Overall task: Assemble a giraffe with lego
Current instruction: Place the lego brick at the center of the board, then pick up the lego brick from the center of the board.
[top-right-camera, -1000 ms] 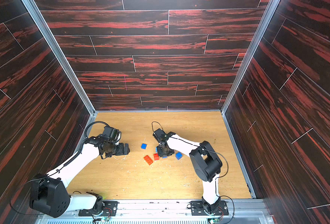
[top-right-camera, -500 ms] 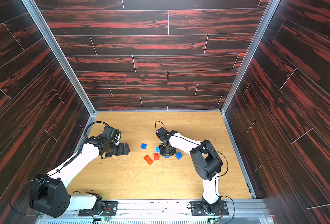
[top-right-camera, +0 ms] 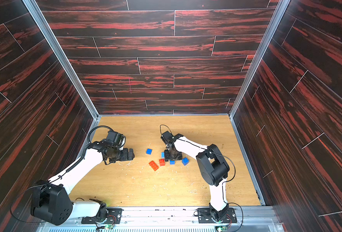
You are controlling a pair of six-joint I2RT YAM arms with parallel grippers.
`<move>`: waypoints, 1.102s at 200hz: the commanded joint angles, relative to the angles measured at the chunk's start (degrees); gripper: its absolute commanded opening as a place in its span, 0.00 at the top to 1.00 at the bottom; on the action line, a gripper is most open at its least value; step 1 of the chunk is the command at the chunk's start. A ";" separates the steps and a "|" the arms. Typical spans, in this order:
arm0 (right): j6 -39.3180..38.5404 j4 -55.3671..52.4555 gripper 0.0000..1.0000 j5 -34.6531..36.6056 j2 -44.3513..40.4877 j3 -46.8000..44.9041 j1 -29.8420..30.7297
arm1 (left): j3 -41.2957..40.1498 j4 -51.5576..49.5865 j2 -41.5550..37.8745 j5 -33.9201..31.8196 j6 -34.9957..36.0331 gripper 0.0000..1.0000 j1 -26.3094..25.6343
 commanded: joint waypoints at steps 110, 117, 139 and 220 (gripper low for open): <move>6.27 -2.54 0.13 -0.04 11.09 15.78 0.12 | 0.05 -1.87 -1.21 1.56 0.86 0.01 -0.16; 6.28 -2.73 0.14 0.03 11.93 16.14 0.14 | -0.05 -1.82 -1.27 1.64 0.92 0.01 -0.16; 6.83 -2.74 0.13 0.96 13.32 16.35 0.07 | -0.12 -1.85 -1.30 1.51 1.07 0.01 -0.15; 7.57 -3.16 0.22 -0.01 15.99 17.56 0.64 | 0.01 -2.08 -1.46 1.17 1.38 0.01 -0.16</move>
